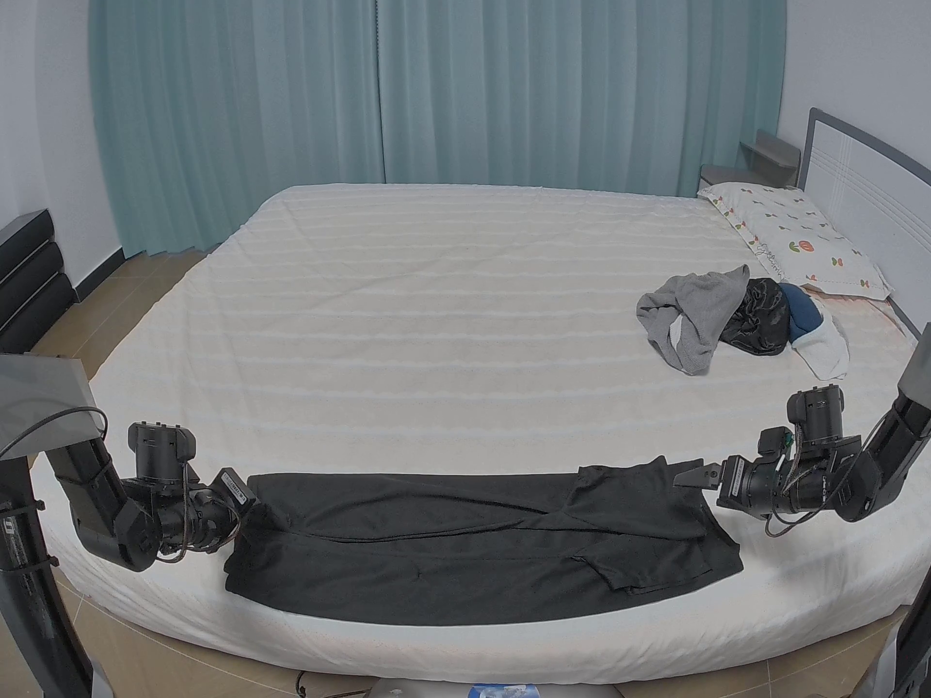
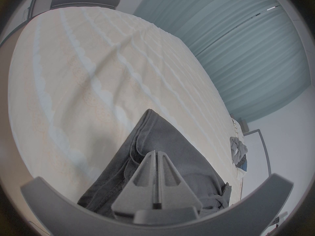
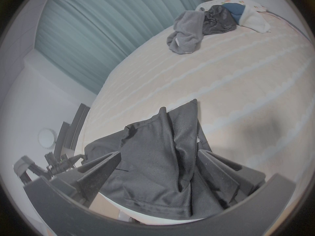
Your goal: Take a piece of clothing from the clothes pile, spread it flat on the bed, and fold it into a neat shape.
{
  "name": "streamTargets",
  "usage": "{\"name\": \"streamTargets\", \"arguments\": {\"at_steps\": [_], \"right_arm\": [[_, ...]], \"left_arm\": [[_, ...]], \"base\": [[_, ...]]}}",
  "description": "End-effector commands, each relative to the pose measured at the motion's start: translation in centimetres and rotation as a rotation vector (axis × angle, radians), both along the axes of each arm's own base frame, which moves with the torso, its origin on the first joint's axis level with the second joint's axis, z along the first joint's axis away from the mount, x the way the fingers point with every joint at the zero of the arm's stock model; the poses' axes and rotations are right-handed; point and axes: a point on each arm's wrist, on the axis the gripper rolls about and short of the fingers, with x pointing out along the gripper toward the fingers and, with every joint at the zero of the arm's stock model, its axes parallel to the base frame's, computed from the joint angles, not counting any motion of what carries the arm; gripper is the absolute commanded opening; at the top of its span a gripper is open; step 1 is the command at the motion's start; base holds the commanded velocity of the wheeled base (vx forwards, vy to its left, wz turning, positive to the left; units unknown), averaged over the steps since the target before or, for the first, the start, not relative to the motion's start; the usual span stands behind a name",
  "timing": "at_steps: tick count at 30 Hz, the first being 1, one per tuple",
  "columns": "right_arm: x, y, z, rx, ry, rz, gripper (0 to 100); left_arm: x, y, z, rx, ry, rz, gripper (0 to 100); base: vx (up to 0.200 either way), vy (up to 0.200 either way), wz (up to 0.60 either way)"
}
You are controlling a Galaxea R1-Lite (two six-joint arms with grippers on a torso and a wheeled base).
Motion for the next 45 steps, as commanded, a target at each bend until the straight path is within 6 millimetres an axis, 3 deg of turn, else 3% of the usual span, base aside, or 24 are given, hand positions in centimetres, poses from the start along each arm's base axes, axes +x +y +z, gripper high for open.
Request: {"name": "streamTargets", "arguments": {"at_steps": [1, 7, 9, 18, 28, 29, 35, 45], "right_arm": [[-1.0, 1.3, 2.7, 0.018, -0.023, -0.033, 100], [-3.1, 2.8, 2.2, -0.013, 0.085, -0.112, 100], [-3.8, 4.0, 1.2, -0.022, 0.146, -0.122, 100], [-2.1, 4.5, -1.0, -0.027, 0.222, -0.199, 100], [-1.2, 4.5, -0.5, 0.008, 0.228, -0.241, 100], [-1.0, 4.5, -0.5, 0.014, 0.228, -0.248, 0], [0.0, 4.6, -1.5, 0.016, 0.248, -0.266, 0], [1.2, 4.1, -0.5, 0.038, 0.199, -0.29, 0]], "left_arm": [[-0.3, 0.1, 0.3, 0.016, -0.002, 0.018, 0], [-0.7, 0.0, 1.3, 0.02, -0.03, 0.025, 0], [-0.8, 0.0, 1.7, 0.018, -0.041, 0.027, 0], [-0.8, 0.1, 2.0, 0.016, -0.052, 0.029, 0], [-0.8, 0.1, 2.0, 0.018, -0.052, 0.029, 0], [-0.8, 0.1, 2.0, 0.018, -0.052, 0.029, 0], [-0.9, 0.1, 2.0, 0.018, -0.05, 0.028, 0], [-0.9, 0.1, 2.3, 0.019, -0.059, 0.035, 0]], "base": [[0.0, 0.0, 0.0], [0.0, 0.0, 0.0], [0.0, 0.0, 0.0], [0.0, 0.0, 0.0], [0.0, 0.0, 0.0], [0.0, 0.0, 0.0], [0.0, 0.0, 0.0], [0.0, 0.0, 0.0]]}}
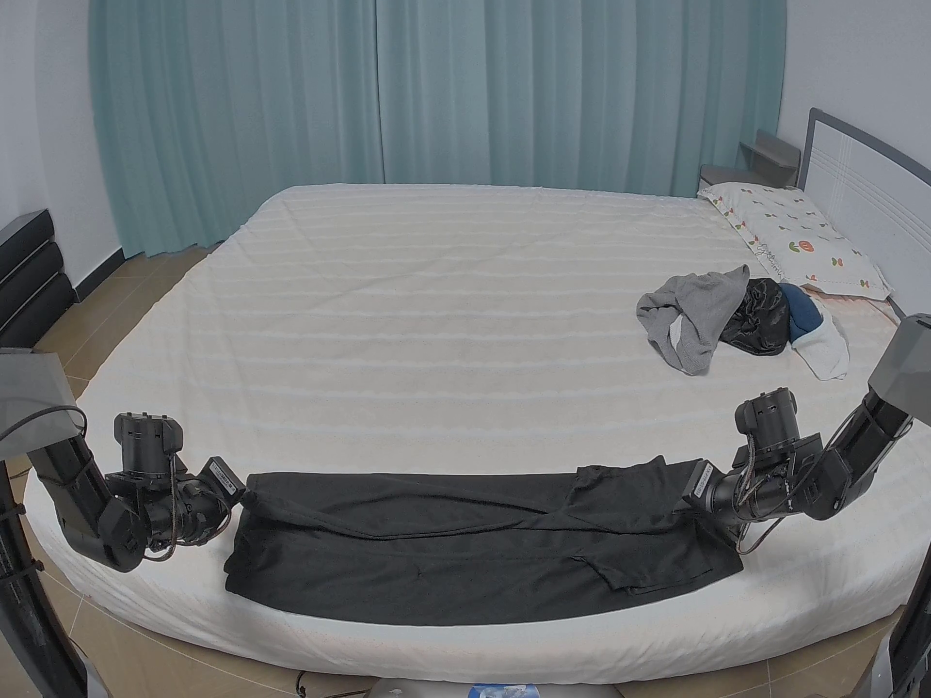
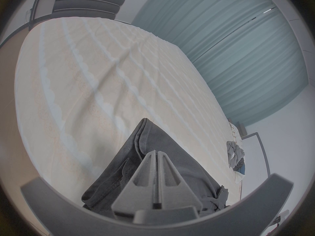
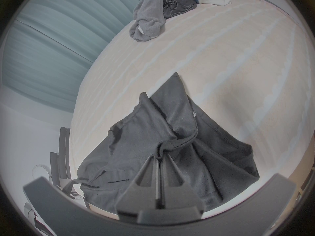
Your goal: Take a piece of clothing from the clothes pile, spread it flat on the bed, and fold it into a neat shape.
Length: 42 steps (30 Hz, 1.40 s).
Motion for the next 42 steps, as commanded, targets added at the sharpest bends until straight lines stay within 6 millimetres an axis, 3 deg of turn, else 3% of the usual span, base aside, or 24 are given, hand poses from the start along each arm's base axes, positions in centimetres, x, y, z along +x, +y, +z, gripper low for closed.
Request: {"name": "streamTargets", "arguments": {"at_steps": [1, 7, 9, 12, 16, 23, 30, 42], "right_arm": [[0.7, -0.3, 0.4, 0.006, -0.025, -0.013, 0], [4.3, 0.2, 2.7, 0.05, -0.162, -0.107, 0], [6.5, 0.5, 4.3, 0.097, -0.253, -0.165, 0], [7.6, 0.4, 5.4, 0.14, -0.335, -0.193, 0], [7.7, 0.5, 5.1, 0.154, -0.391, -0.188, 0], [5.2, 0.0, 2.5, 0.106, -0.334, -0.162, 0], [2.3, -0.5, 0.2, 0.019, -0.274, -0.076, 0], [-0.8, -0.9, -1.2, -0.038, -0.193, 0.042, 0]], "left_arm": [[0.0, 0.0, 0.3, -0.001, -0.011, 0.002, 0], [2.7, 0.6, 1.9, -0.002, -0.119, 0.031, 0], [4.1, 1.0, 3.1, -0.025, -0.18, 0.072, 0], [4.9, 1.4, 4.0, -0.057, -0.224, 0.141, 0], [5.0, 1.6, 4.0, -0.075, -0.278, 0.163, 0], [3.0, 1.5, 1.8, -0.063, -0.351, 0.136, 0], [0.3, 1.6, -0.8, 0.026, -0.233, 0.045, 0], [-2.1, 1.4, -1.5, 0.075, -0.164, -0.053, 0]], "base": [[0.0, 0.0, 0.0], [0.0, 0.0, 0.0], [0.0, 0.0, 0.0], [0.0, 0.0, 0.0], [0.0, 0.0, 0.0], [0.0, 0.0, 0.0], [0.0, 0.0, 0.0], [0.0, 0.0, 0.0]]}}
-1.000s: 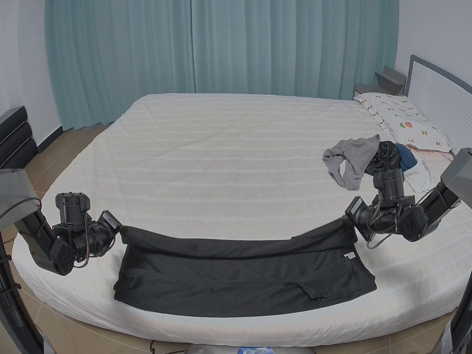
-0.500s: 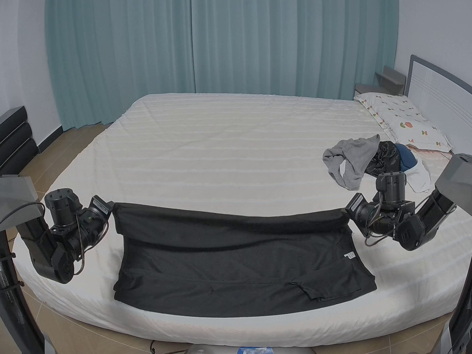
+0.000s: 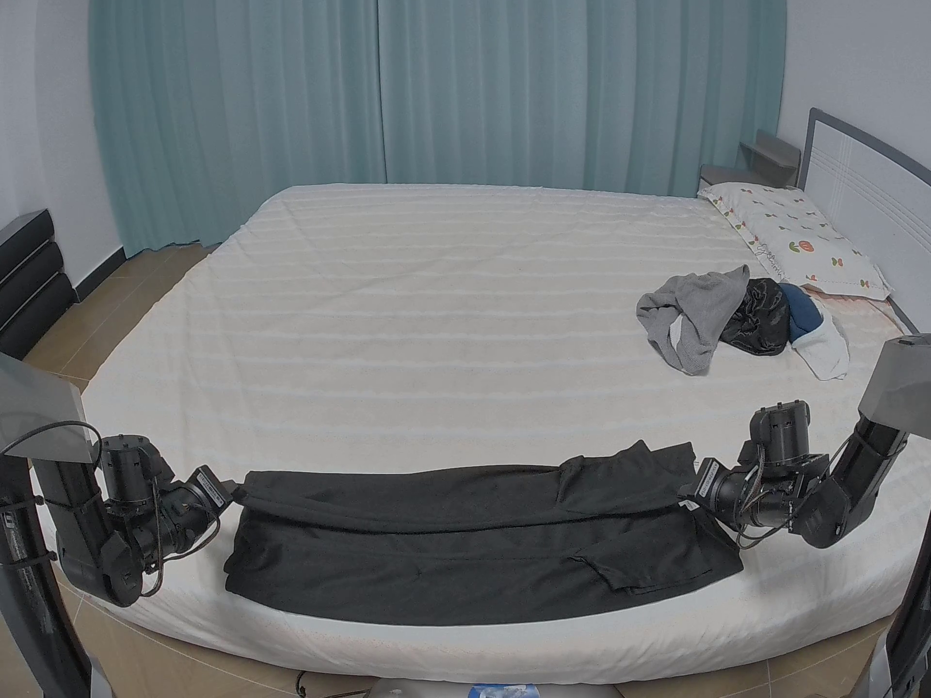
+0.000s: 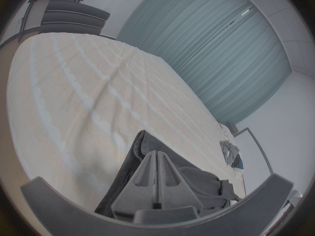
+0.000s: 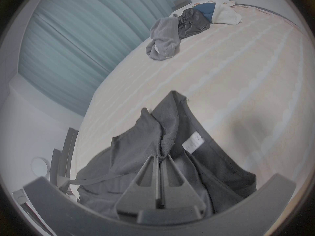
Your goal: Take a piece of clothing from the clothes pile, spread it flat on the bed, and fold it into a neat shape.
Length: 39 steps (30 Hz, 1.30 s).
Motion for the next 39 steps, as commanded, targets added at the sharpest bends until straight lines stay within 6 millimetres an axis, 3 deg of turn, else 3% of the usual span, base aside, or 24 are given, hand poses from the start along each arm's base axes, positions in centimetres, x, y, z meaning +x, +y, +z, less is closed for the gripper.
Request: {"name": "streamTargets", "arguments": {"at_steps": [1, 10, 11, 15, 20, 21, 26, 29, 33, 37, 39], "right_arm": [[-0.7, -0.1, -0.3, -0.006, 0.022, 0.011, 0], [-1.2, -0.1, -1.7, -0.034, 0.073, 0.03, 0], [-1.2, -0.1, -1.8, -0.039, 0.075, 0.034, 100], [-1.2, -0.1, -1.6, -0.04, 0.068, 0.039, 100], [-0.8, -0.7, 0.9, -0.024, -0.015, 0.015, 100], [-0.3, -1.3, 2.0, -0.016, -0.058, -0.007, 100], [2.8, -2.4, 3.8, 0.017, -0.12, -0.061, 100], [3.8, -2.4, 3.3, 0.062, -0.083, -0.079, 100], [5.1, -2.4, 0.7, 0.165, 0.003, -0.11, 100], [5.5, -2.7, -0.2, 0.172, 0.024, -0.115, 100], [5.9, -3.1, -0.1, 0.176, 0.021, -0.124, 100]], "left_arm": [[-0.6, 0.0, -0.3, 0.003, 0.028, -0.008, 0], [-1.6, -0.3, -1.7, 0.075, 0.091, -0.084, 0], [-1.6, -0.3, -1.7, 0.075, 0.093, -0.084, 100], [-1.7, -0.2, -1.7, 0.074, 0.094, -0.081, 100], [-1.4, 0.1, -1.4, 0.071, 0.075, -0.066, 100], [-1.1, 0.3, -1.0, 0.067, 0.054, -0.056, 100], [1.4, 0.6, -0.1, 0.009, -0.018, -0.013, 100], [2.6, 0.6, 0.0, 0.001, -0.015, -0.01, 100], [6.0, 0.8, -0.8, -0.008, 0.066, -0.011, 100], [7.0, 0.7, -1.4, -0.009, 0.095, -0.015, 100], [7.6, -0.2, -2.9, 0.001, 0.12, -0.047, 100]], "base": [[0.0, 0.0, 0.0], [0.0, 0.0, 0.0], [0.0, 0.0, 0.0], [0.0, 0.0, 0.0], [0.0, 0.0, 0.0], [0.0, 0.0, 0.0], [0.0, 0.0, 0.0], [0.0, 0.0, 0.0], [0.0, 0.0, 0.0], [0.0, 0.0, 0.0], [0.0, 0.0, 0.0]]}}
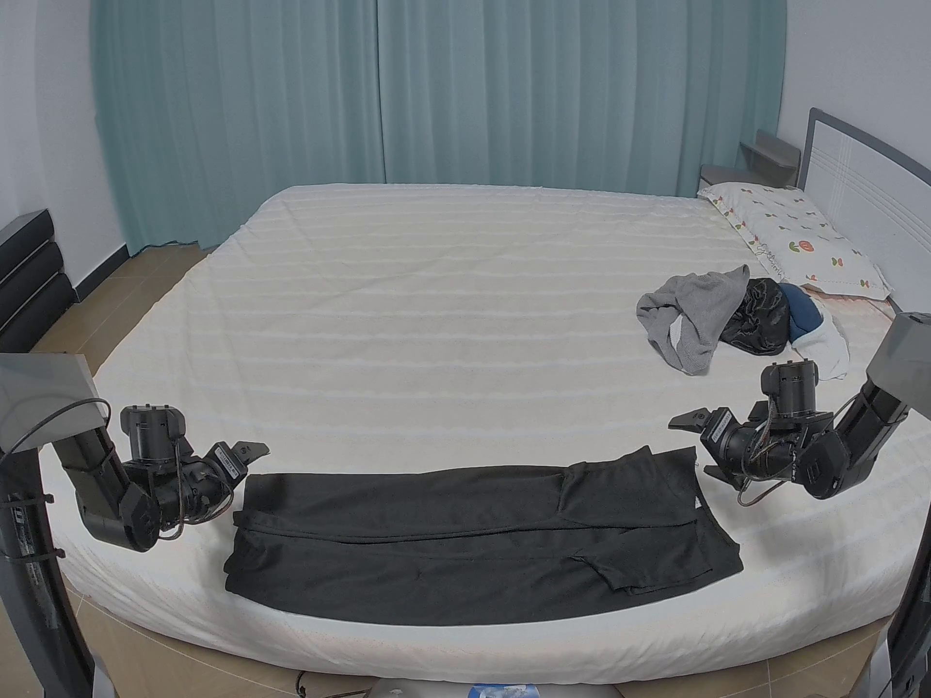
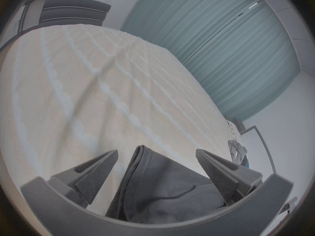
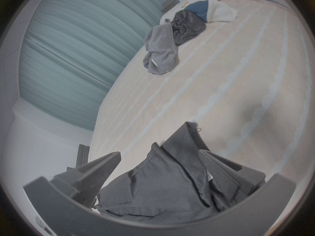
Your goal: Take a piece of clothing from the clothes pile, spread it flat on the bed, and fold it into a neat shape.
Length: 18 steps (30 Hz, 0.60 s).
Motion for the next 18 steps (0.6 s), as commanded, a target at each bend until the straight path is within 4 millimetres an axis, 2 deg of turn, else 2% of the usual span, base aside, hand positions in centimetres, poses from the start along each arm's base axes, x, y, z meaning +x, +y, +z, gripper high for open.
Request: {"name": "streamTargets", "arguments": {"at_steps": [1, 2, 11, 18], "right_arm": [[1.3, -0.8, -2.0, 0.027, 0.049, -0.024, 100], [1.3, -0.9, -2.1, 0.028, 0.051, -0.024, 100], [1.9, -2.0, -3.0, 0.029, 0.059, -0.059, 100], [2.9, -2.3, -3.8, 0.068, 0.071, -0.095, 100]], "left_arm": [[2.3, -1.1, -2.5, 0.022, 0.022, -0.04, 100], [2.4, -1.1, -2.6, 0.038, 0.022, -0.049, 0], [2.1, -0.7, -2.9, 0.056, 0.039, -0.037, 0], [2.6, -0.2, -2.3, -0.003, 0.017, 0.099, 0]], "base": [[0.0, 0.0, 0.0], [0.0, 0.0, 0.0], [0.0, 0.0, 0.0], [0.0, 0.0, 0.0]]}}
